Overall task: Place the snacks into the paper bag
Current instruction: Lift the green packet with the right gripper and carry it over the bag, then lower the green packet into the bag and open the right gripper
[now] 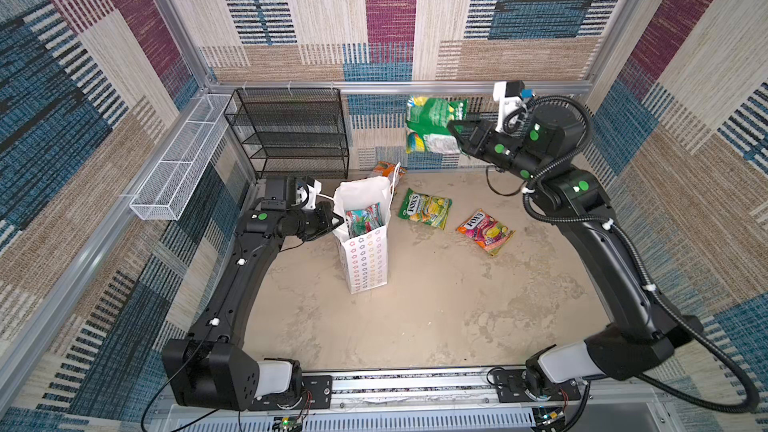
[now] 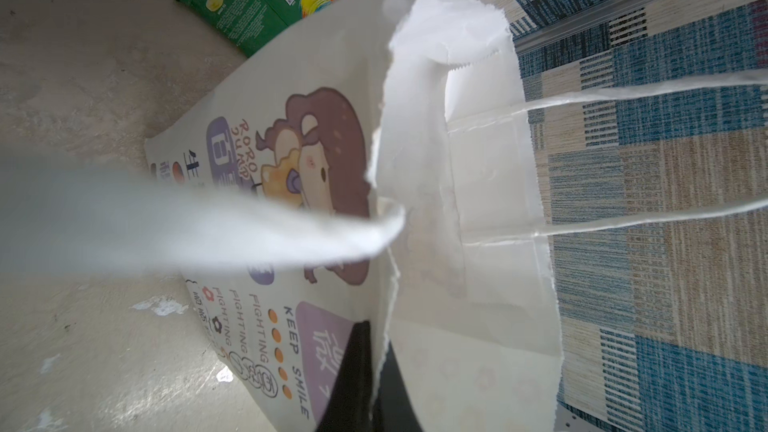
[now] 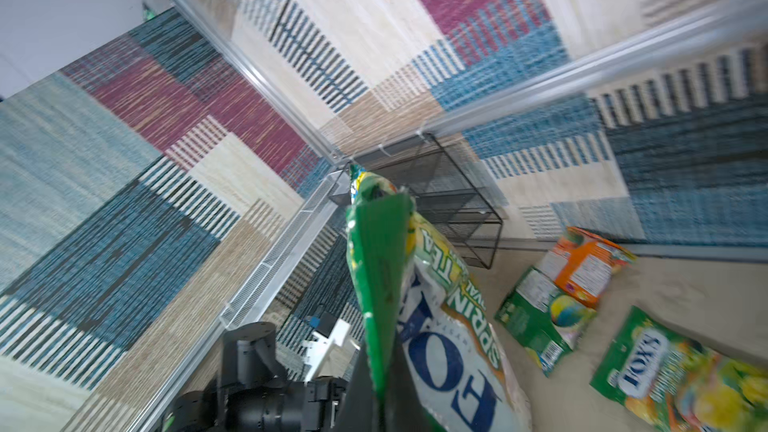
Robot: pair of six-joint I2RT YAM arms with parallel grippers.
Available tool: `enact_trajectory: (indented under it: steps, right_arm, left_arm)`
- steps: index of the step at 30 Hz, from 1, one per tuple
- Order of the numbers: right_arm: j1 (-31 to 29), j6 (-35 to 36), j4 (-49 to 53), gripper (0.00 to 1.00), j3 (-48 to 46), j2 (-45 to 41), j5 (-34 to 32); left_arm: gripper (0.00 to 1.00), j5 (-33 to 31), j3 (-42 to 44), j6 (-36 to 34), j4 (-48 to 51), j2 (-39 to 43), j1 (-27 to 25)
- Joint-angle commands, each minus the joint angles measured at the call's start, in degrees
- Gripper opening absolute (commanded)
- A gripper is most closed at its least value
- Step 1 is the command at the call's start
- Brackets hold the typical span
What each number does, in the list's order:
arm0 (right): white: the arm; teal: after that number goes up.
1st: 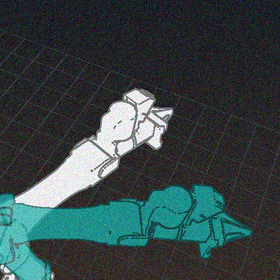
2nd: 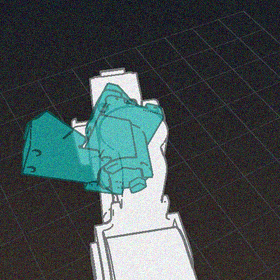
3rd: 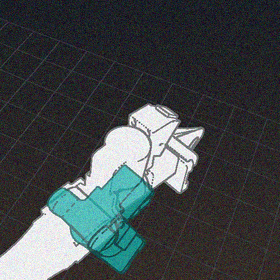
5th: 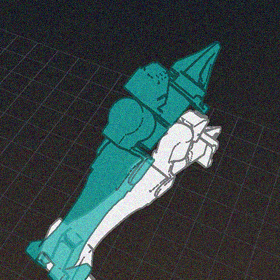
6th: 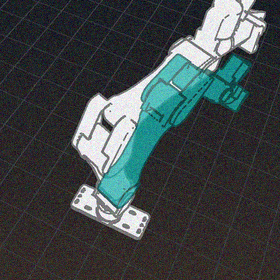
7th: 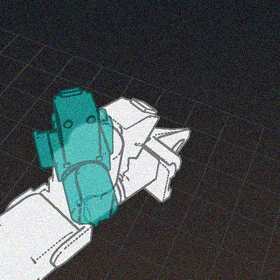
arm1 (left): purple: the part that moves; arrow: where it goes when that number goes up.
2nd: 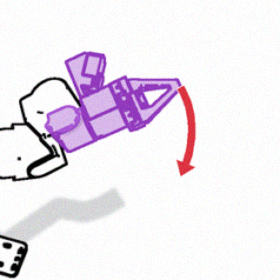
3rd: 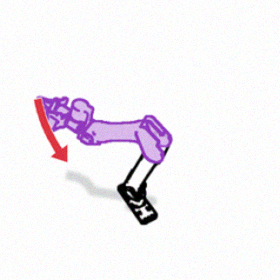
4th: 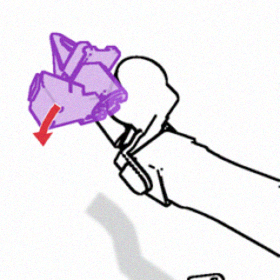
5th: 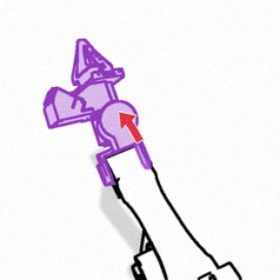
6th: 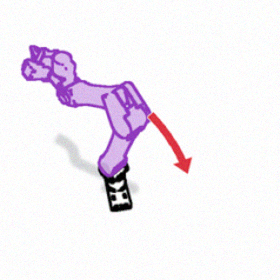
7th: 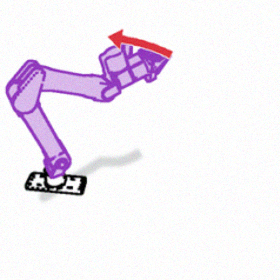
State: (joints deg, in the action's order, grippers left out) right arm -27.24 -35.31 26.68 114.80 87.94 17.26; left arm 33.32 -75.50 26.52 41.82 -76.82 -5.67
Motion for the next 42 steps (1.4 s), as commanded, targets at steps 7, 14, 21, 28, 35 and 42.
enact_trajectory:
  steps: [7,14,21,28,35,42]
  right_arm:
    - [-10.54,5.28,13.48,0.00,30.10,22.54,-1.67]
    - [-14.97,7.13,20.31,0.00,25.00,24.16,-5.34]
    - [-18.49,8.51,31.53,0.00,31.29,29.76,-8.34]
    - [-20.67,7.99,36.30,0.00,27.11,29.71,-13.75]
    - [-22.23,7.53,37.27,0.06,27.45,31.62,-13.86]
    - [-22.61,9.19,35.05,0.30,30.13,32.13,-12.48]
  left_arm:
    - [0.00,1.93,0.00,-0.60,-2.78,0.10,0.05]
    - [0.00,1.31,0.11,-0.32,-2.54,0.07,0.05]
    - [0.00,0.64,0.01,-0.52,-2.20,-0.19,0.11]
    - [0.00,0.36,-0.09,-0.67,-2.05,0.04,0.18]
    - [0.00,0.36,-0.17,-0.85,-1.92,0.35,0.30]
    - [0.00,-1.75,-0.17,-1.04,-1.78,0.47,0.31]
